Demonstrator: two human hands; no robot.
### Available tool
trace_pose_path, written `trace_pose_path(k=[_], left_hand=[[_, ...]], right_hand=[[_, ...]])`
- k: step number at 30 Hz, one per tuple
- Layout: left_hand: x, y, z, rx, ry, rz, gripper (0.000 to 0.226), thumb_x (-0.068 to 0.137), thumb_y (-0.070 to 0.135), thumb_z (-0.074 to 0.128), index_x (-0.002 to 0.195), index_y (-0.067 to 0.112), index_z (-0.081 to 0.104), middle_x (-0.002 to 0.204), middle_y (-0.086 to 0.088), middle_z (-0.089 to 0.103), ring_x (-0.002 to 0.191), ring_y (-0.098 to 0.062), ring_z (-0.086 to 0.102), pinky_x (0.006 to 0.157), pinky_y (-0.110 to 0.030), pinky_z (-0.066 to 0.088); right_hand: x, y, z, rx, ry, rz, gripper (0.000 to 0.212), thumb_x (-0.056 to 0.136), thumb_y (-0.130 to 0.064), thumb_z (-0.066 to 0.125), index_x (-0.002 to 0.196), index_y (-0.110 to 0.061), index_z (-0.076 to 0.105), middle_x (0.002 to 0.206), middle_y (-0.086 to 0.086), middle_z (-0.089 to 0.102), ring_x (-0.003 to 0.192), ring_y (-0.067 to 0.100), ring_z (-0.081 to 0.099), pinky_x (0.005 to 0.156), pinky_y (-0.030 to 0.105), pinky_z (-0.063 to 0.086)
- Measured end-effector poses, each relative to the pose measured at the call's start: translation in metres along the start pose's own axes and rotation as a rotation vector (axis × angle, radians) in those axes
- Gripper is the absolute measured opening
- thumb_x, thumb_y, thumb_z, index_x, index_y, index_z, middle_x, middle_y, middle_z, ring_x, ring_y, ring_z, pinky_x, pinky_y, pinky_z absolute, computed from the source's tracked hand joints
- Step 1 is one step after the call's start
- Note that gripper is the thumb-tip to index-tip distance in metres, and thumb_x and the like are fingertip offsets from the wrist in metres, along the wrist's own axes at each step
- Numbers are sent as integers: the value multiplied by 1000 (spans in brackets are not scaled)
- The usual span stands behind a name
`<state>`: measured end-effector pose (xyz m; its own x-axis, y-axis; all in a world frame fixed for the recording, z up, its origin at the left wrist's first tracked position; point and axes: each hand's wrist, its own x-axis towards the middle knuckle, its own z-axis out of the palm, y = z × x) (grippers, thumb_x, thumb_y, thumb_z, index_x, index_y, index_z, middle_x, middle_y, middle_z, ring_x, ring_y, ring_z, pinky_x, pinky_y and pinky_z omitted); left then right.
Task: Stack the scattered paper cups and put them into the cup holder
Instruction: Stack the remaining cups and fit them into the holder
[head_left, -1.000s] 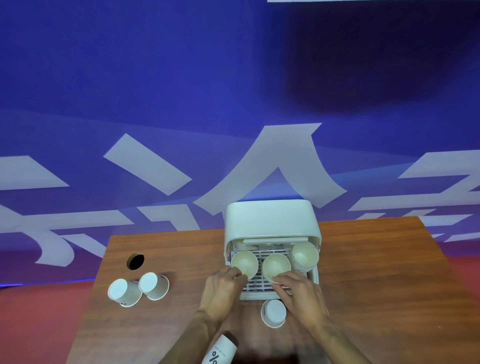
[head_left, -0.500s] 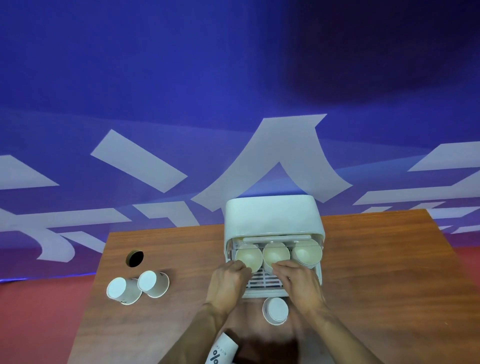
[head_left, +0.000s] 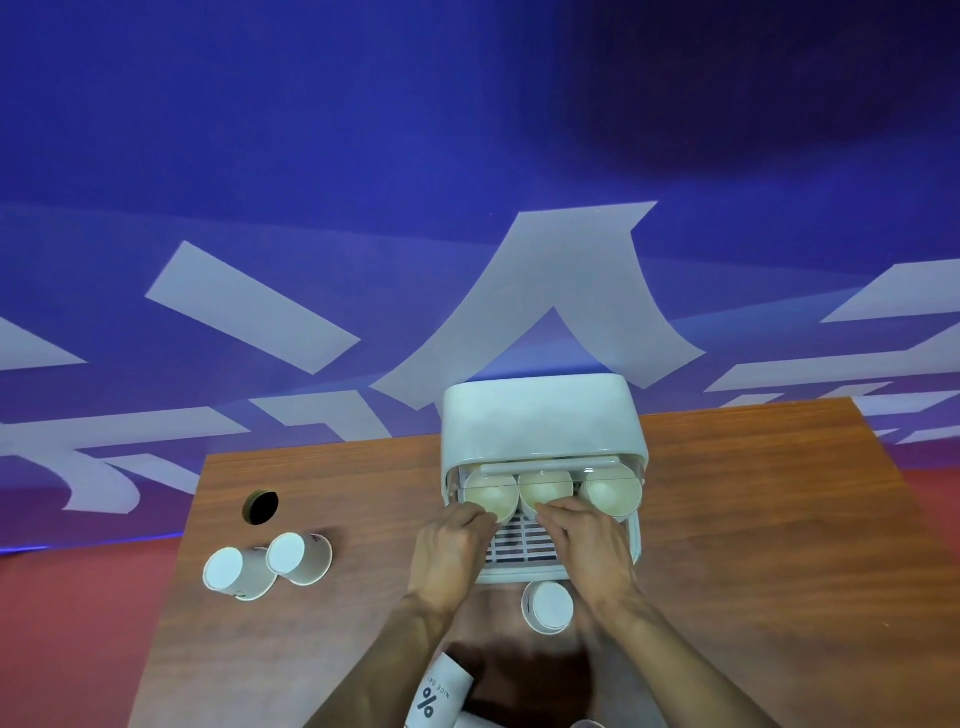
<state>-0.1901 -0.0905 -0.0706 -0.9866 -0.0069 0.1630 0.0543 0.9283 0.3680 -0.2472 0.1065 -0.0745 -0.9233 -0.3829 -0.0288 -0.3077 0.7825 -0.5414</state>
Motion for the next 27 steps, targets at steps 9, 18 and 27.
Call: trace_pose_path(k=[9,18,27], left_hand=[[-3,7,-14,-4,15,45,20,78,25,80,96,21,71,90,9,65,71,-17,62,48,-28,48],[-34,47,-57,3,-8,169,9,81,12,66,86,19,68,83,4,63,69,-21,58,54,-36,47],[-80,71,-61,122,-224,275,23,91,22,49,101,19,69,95,0,63,87,-26,59,65,-39,48]], right_hand=[[-19,-5,-19,-49,177,-139,26,82,-17,79,107,-24,73,101,-15,71,78,7,68,55,24,51],[-88,0,-41,-89,186,-183,36,79,-8,75,110,-25,70,104,-12,70,95,11,67,67,28,55],[-168,12,-16,-144,1,-89,31,85,-17,66,113,-30,67,113,-19,65,104,11,61,83,25,53]])
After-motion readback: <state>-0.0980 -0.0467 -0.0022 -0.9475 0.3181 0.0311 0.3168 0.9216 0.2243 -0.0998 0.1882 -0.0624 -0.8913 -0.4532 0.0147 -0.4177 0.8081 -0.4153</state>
